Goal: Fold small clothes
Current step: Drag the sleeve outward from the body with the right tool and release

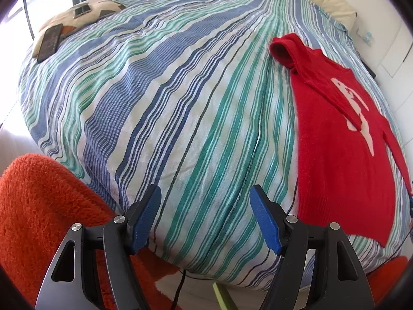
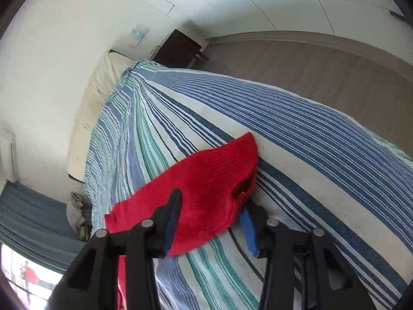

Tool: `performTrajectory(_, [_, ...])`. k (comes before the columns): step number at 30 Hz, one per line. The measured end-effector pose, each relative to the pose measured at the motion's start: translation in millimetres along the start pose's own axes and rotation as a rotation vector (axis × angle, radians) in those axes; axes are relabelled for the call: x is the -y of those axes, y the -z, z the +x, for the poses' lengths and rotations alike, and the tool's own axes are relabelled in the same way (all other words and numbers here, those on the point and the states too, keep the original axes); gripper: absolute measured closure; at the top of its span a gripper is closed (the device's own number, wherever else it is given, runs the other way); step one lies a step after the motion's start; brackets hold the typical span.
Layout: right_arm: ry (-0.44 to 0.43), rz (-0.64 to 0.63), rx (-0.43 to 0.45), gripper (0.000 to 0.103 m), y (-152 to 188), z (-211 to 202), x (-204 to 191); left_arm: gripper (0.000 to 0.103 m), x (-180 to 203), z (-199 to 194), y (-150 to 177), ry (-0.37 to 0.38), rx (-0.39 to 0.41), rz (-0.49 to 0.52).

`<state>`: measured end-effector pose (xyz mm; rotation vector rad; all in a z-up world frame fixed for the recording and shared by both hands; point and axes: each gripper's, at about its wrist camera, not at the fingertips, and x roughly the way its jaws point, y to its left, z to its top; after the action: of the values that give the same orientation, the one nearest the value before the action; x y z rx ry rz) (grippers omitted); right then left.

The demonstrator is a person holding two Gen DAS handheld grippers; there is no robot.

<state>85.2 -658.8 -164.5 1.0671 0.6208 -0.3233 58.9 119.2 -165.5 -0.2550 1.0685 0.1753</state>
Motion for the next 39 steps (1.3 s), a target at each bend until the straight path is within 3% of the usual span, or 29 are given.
performTrajectory(1, [0.012,0.001,-0.007,0.058,-1,2,0,0.03,0,1,0,-0.001,-0.002,0.002])
performTrajectory(2, [0.037,-0.014,-0.015,0.067,-2,4,-4,0.03,1,1,0,-0.003,-0.005,0.005])
performTrajectory(3, [0.097,-0.046,-0.013,0.101,-3,5,-6,0.03,2,2,0,-0.005,-0.008,0.01])
performTrajectory(4, [0.163,-0.08,-0.004,0.1,-4,3,-9,0.03,3,3,0,-0.006,-0.011,0.016])
performTrajectory(9, [0.313,-0.196,0.048,0.101,-6,-4,-8,0.03,4,4,0,-0.011,-0.018,0.031])
performTrajectory(17, [0.311,-0.185,0.056,0.1,-3,-2,-1,0.03,1,6,1,-0.008,-0.028,0.027])
performTrajectory(22, [0.28,-0.193,0.082,0.081,-1,-20,1,0.03,6,0,0,-0.02,-0.019,0.051])
performTrajectory(24, [0.313,-0.183,0.131,0.065,3,-38,3,0.03,10,-12,-4,-0.031,-0.001,0.061])
performTrajectory(26, [0.366,-0.196,0.187,0.059,8,-60,0,0.03,21,-31,-13,-0.019,0.063,0.095])
performTrajectory(28, [0.365,-0.248,0.218,0.059,18,-80,-10,0.03,47,-50,-29,0.008,0.141,0.196])
performTrajectory(31, [0.28,-0.323,0.21,0.058,40,-100,-36,0.025,108,-63,-60,0.101,0.22,0.438])
performTrajectory(32, [0.241,-0.354,0.202,0.057,50,-105,-47,0.017,131,-58,-70,0.143,0.199,0.528])
performTrajectory(35, [0.129,-0.446,0.165,0.049,90,-111,-80,0.017,189,-17,-84,0.297,0.061,0.72])
performTrajectory(37, [0.067,-0.472,0.127,0.047,119,-110,-92,0.021,218,21,-85,0.24,0.022,0.818])
performTrajectory(39, [0.027,-0.463,0.094,0.047,149,-107,-94,0.034,241,57,-79,0.178,-0.041,0.923])
